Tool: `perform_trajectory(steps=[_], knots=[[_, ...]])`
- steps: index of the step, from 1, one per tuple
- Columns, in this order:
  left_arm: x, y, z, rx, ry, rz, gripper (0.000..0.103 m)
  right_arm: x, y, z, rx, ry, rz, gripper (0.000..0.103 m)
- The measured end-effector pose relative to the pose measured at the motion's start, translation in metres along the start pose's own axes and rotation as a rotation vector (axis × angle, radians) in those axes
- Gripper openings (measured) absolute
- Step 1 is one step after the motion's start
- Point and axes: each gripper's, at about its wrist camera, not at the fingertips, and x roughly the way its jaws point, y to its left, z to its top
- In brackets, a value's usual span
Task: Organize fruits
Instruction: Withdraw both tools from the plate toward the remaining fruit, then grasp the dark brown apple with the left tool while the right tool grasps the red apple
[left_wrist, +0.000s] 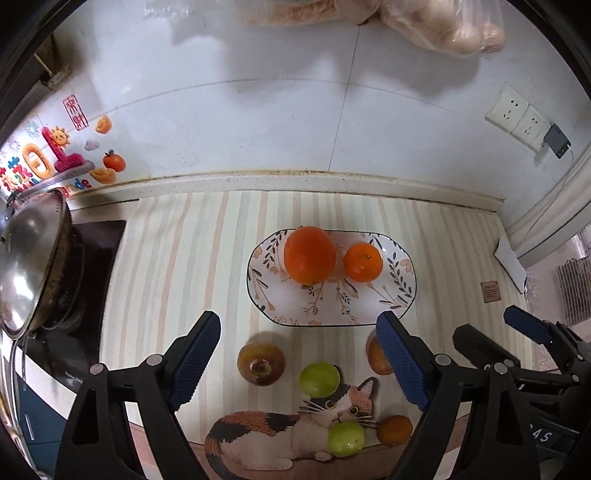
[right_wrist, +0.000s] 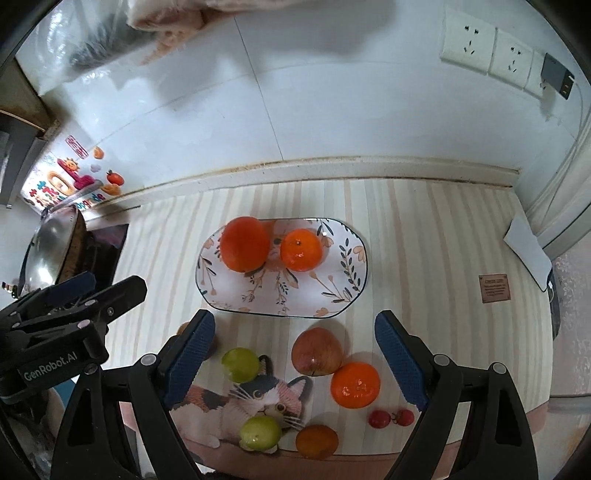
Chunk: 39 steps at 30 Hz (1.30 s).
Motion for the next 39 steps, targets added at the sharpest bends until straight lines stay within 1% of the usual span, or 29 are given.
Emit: perform_trajectory(steps=[4,9,14,18,20,25,28,32,36,37,38,39], knots=[[-0.002,0.001,-0.008,-0.016,0.015,-0.012,0.086,-0.010,0.000,-0.005,0.021,-0.021,0.010,0.091],[0.007,0.005,-0.017,-0.025,0.036,0.002,0.086,-0.001,-0.012,-0.013,0.076,0.004,0.043,0.091],[0.038,0.019,-0.028,-0.053,0.113,0.035,0.086,0.042,-0.035,-0.027,0.150,0.119,0.078,0.091],[0.072,0.037,-0.038,-0.081,0.198,0.063,0.086,0.091,-0.055,-0.041,0.215,0.220,0.084,0.091],[0.087,0.045,-0.042,-0.098,0.242,0.065,0.086,0.113,-0.060,-0.046,0.232,0.255,0.087,0.091],[0.124,0.056,-0.051,-0.126,0.340,0.047,0.086,0.154,-0.060,-0.052,0.205,0.305,0.059,0.090],[0.145,0.057,-0.054,-0.131,0.401,0.030,0.086,0.171,-0.057,-0.054,0.190,0.336,0.049,0.090],[0.172,0.054,-0.061,-0.131,0.474,0.013,0.086,0.186,-0.049,-0.053,0.149,0.355,0.029,0.090],[0.188,0.050,-0.064,-0.127,0.494,0.019,0.086,0.197,-0.042,-0.052,0.118,0.374,0.013,0.090],[0.190,0.049,-0.064,-0.124,0.491,0.019,0.083,0.200,-0.040,-0.052,0.109,0.380,0.009,0.090],[0.192,0.049,-0.064,-0.122,0.487,0.021,0.072,0.201,-0.039,-0.051,0.105,0.383,0.008,0.089],[0.195,0.048,-0.064,-0.120,0.486,0.030,0.067,0.204,-0.037,-0.051,0.095,0.389,0.005,0.087]])
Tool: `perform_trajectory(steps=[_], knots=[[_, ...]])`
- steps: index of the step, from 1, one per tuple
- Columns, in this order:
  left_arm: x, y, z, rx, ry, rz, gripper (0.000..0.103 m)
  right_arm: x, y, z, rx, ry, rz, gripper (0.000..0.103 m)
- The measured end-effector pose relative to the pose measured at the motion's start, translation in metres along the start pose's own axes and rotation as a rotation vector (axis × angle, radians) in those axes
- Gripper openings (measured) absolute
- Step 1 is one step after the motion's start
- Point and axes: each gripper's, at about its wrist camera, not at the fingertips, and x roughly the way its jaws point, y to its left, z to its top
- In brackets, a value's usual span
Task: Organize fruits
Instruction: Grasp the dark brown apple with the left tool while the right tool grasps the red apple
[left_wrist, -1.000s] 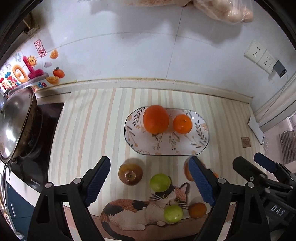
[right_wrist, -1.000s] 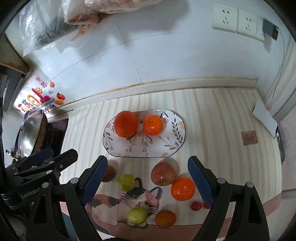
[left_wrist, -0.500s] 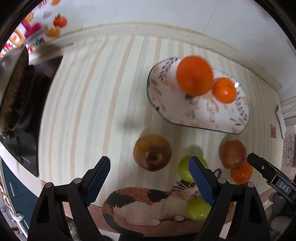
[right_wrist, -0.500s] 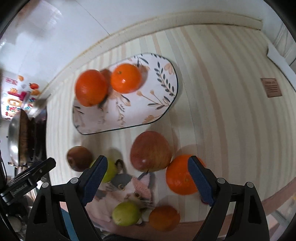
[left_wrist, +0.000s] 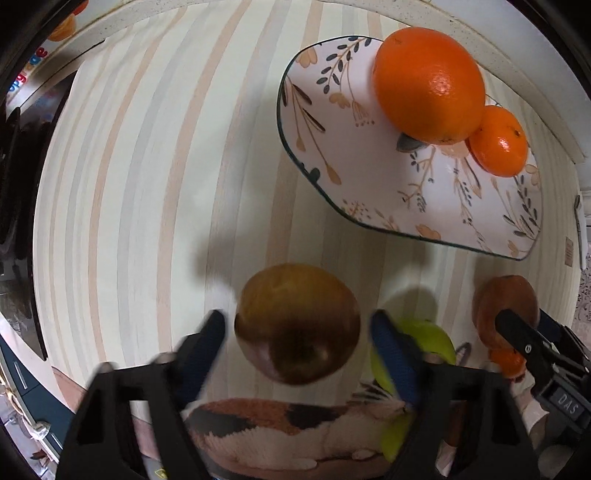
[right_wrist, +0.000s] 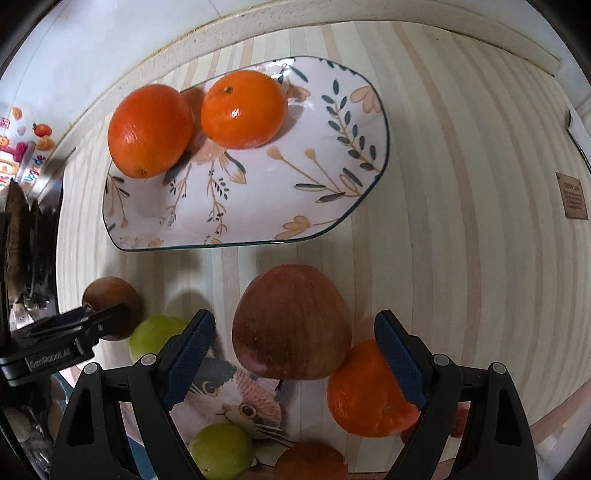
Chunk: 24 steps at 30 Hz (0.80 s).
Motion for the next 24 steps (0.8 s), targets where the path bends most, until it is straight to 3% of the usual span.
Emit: perform_trajectory(steps=[5,8,11,16,24], knots=[[0.002,-0.006,-0.004,0.024,-0.036,0.016,0.067,0.012,0.009,0.001,-0.061,0.012,-0.048,0.078],[0.007,-0.009,-0.007,0.031,-0.028,0.018,0.067,0.016,0.014,0.001,-0.071,0.013,-0.020,0.070],[0.016,-0.011,-0.006,0.018,-0.006,0.011,0.066,0.016,0.019,-0.001,-0.085,0.004,-0.041,0.070],[0.011,-0.017,-0.019,0.031,-0.045,0.024,0.066,0.014,0.024,-0.006,-0.085,-0.014,-0.041,0.069],[-0.034,-0.016,-0.041,0.033,-0.092,-0.038,0.066,-0.026,0.018,-0.013,-0.041,-0.068,0.053,0.069]])
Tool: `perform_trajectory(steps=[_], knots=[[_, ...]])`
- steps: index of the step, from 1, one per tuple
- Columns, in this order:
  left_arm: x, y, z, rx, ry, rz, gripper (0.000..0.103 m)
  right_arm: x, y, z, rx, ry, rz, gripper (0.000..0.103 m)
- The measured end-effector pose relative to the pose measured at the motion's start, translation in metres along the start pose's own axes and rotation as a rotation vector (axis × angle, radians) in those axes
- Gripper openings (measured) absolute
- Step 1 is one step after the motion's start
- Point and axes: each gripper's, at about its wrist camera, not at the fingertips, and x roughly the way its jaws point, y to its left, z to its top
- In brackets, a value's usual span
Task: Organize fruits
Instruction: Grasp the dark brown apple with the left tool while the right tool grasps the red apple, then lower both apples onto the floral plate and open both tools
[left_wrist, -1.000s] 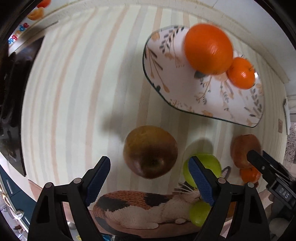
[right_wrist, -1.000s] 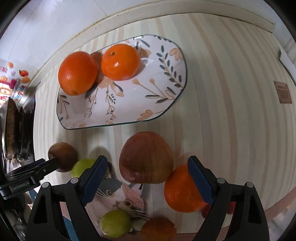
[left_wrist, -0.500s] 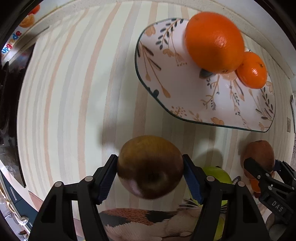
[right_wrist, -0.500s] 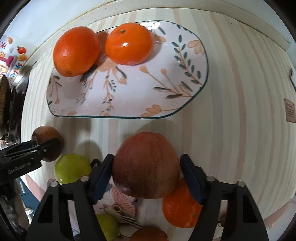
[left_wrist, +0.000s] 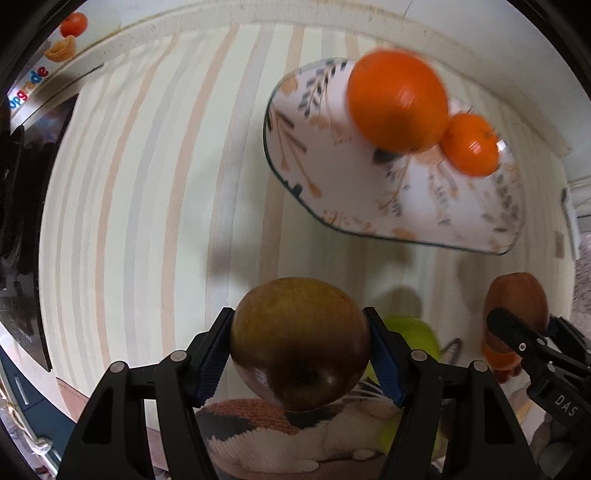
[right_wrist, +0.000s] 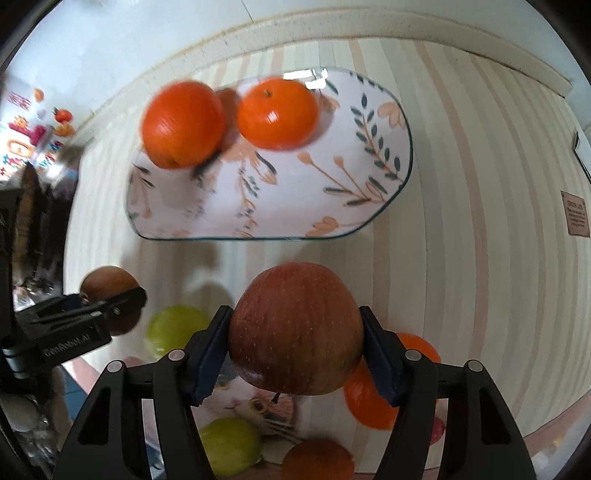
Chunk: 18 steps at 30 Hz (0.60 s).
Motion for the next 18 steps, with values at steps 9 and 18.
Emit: perform_trajectory(steps=[9,18], knots=[[-0.045,-0.002,0.036,0.022,-0.085,-0.028,0.066,-0.036,-0.002,0.036,0.022,-0.070,0.024,0.069],[-0.006,-0.001,0.087,-0.016,0.029,-0.067,0.066,0.005,-0.012,0.078,0.039,-0.014,-0.004,0.069]])
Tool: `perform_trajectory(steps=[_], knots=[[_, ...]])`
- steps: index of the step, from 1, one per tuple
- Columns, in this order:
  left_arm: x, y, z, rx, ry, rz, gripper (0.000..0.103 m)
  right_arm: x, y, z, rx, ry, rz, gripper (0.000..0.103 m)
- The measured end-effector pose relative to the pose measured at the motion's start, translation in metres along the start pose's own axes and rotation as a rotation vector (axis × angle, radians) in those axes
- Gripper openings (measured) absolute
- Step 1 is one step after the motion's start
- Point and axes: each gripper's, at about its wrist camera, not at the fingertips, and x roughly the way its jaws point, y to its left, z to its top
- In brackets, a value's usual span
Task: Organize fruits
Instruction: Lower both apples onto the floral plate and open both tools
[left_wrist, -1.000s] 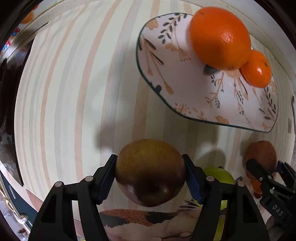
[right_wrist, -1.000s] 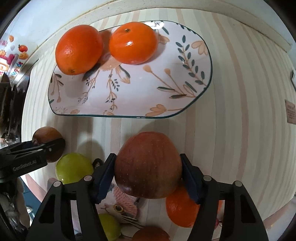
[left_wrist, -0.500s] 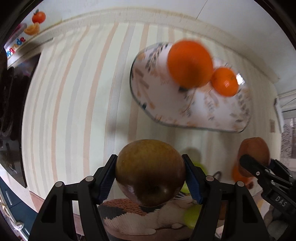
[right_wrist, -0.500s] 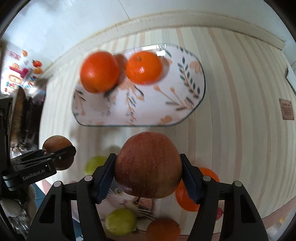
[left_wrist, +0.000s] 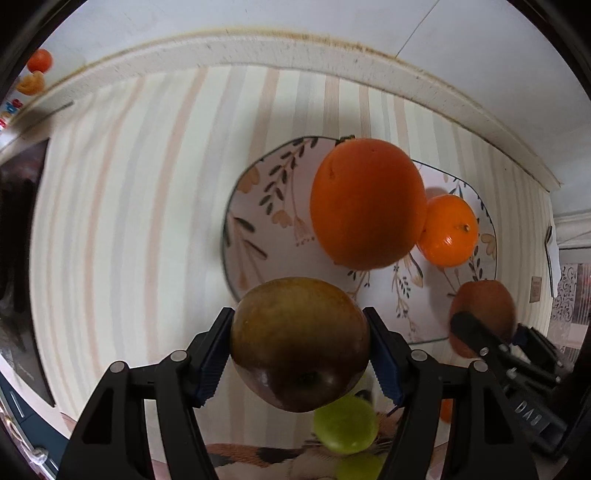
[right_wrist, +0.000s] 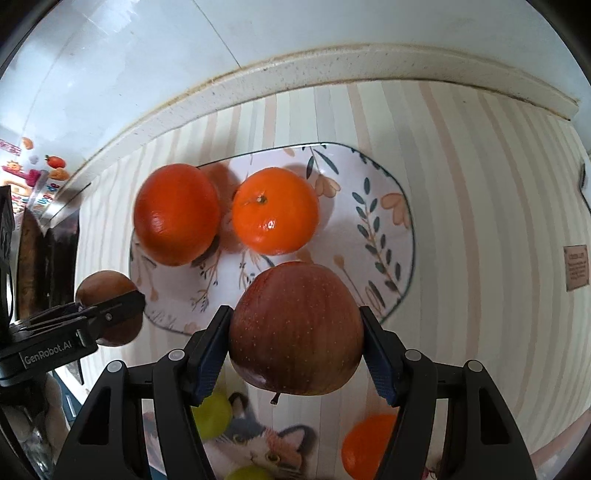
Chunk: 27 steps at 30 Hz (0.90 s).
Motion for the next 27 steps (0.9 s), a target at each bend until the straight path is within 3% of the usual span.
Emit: perform_trajectory(steps=[10,20,27], knots=[[0.028,-0.003,0.014,-0.056,0.078,-0.058,0.066,0.020,0.014,0.004,-0.010,0.043,0.022,0.069],[0.034,-0.001,0.021,-0.062,0.109,-0.039,0.067,0.033,0.016,0.010,0.001,0.100,0.036,0.070],[0.030,-0.008,0.037,-0.069,0.101,-0.031,0.069,0.024,0.017,0.015,0.007,0.108,0.034,0.078]])
